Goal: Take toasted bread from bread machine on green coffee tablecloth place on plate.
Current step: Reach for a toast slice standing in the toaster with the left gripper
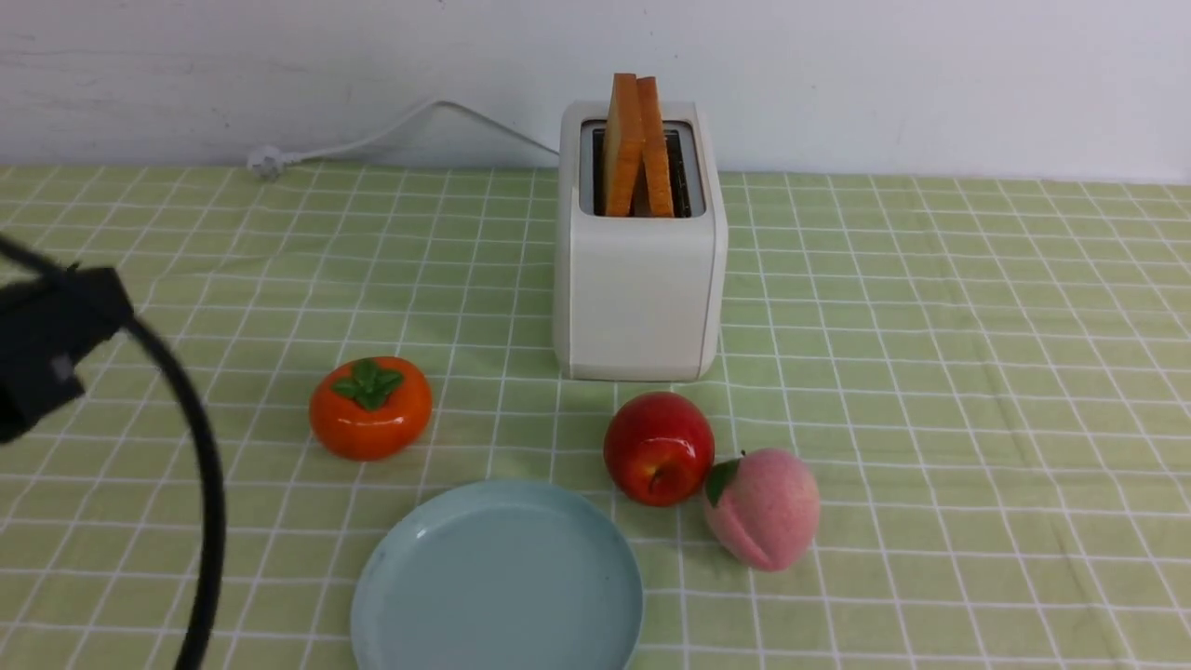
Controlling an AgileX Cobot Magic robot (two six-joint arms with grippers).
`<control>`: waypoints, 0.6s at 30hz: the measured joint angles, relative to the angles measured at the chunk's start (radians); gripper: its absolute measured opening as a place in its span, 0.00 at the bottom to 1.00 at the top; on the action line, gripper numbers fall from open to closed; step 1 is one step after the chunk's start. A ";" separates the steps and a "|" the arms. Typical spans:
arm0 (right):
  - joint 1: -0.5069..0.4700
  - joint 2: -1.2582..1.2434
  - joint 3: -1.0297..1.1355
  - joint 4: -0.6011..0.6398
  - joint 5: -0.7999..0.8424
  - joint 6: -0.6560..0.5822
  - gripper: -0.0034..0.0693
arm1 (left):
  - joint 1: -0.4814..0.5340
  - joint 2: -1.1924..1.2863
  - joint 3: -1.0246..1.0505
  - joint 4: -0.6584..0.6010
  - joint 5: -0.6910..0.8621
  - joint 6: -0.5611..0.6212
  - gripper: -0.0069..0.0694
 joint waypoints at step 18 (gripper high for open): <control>0.087 0.151 -0.179 0.114 0.158 -0.148 0.17 | -0.731 0.587 -0.173 -0.083 -0.704 0.225 0.07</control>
